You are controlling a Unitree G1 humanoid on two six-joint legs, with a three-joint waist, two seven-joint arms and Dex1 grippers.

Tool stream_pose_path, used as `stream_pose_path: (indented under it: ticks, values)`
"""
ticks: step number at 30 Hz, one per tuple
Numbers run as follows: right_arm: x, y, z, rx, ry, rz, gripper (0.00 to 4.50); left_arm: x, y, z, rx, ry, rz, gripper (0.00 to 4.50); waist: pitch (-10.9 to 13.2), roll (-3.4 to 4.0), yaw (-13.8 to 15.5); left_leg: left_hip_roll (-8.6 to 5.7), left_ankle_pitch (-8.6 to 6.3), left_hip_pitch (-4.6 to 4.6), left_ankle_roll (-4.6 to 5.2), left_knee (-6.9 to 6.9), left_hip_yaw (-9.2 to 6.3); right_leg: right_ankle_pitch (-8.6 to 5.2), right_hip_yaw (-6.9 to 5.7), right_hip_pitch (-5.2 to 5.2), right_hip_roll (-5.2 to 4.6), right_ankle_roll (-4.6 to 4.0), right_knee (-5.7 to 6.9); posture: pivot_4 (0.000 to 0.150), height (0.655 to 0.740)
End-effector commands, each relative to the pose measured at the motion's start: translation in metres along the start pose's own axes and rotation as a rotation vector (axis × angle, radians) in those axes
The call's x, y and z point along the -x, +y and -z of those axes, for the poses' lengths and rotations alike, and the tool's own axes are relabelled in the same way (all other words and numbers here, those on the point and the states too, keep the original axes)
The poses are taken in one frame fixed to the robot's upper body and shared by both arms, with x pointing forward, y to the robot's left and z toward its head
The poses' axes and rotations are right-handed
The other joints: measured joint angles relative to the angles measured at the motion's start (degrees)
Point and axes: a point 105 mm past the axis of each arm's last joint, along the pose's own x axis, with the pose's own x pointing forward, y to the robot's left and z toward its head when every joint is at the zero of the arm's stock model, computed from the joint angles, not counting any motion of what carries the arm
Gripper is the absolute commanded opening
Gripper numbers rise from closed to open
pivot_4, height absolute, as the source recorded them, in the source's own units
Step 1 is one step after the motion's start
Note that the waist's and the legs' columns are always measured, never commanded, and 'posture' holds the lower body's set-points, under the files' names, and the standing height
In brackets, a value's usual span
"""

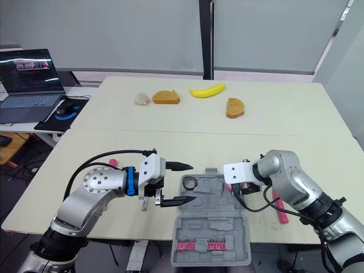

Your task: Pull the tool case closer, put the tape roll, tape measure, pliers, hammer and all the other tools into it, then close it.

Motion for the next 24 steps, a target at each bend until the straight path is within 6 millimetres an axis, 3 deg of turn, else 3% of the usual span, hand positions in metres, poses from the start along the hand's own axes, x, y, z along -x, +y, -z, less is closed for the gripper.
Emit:
stream_pose_path:
  ticks: [1, 13, 21, 24]
  values:
    - [-0.002, -0.006, -0.006, 0.031, -0.002, 0.031, 3.16, 0.001, -0.004, -0.007, -0.048, -0.002, 0.014, 4.50, 0.0, 0.00, -0.1, 0.00, 0.00, 0.00, 0.00, 0.00, 0.00, 0.00, 0.00, -0.01, 0.01, 0.00, 0.01, 0.150, 0.7400]
    - [-0.024, -0.003, -0.004, 0.052, 0.025, 0.025, 3.16, 0.002, -0.004, -0.008, -0.053, 0.015, 0.017, 4.50, 0.0, 0.00, -0.1, 0.04, 0.01, 0.00, -0.03, -0.01, 0.00, 0.00, 0.01, -0.03, 0.06, -0.01, 0.02, 0.150, 0.7400]
    - [-0.027, -0.004, -0.007, 0.039, 0.009, 0.023, 3.16, 0.002, -0.004, -0.009, -0.055, 0.022, 0.018, 4.50, 0.0, 0.01, -0.2, 0.08, 0.00, 0.03, -0.04, -0.01, 0.00, 0.01, 0.01, -0.06, 0.11, -0.01, 0.01, 0.150, 0.7400]
    - [-0.025, -0.004, -0.009, 0.036, 0.000, 0.027, 4.15, 0.002, -0.004, -0.008, -0.056, 0.026, 0.018, 4.50, 0.0, 0.01, -0.2, 0.10, -0.01, 0.03, -0.05, -0.01, 0.00, 0.01, 0.01, -0.05, 0.13, -0.02, 0.01, 0.150, 0.7400]
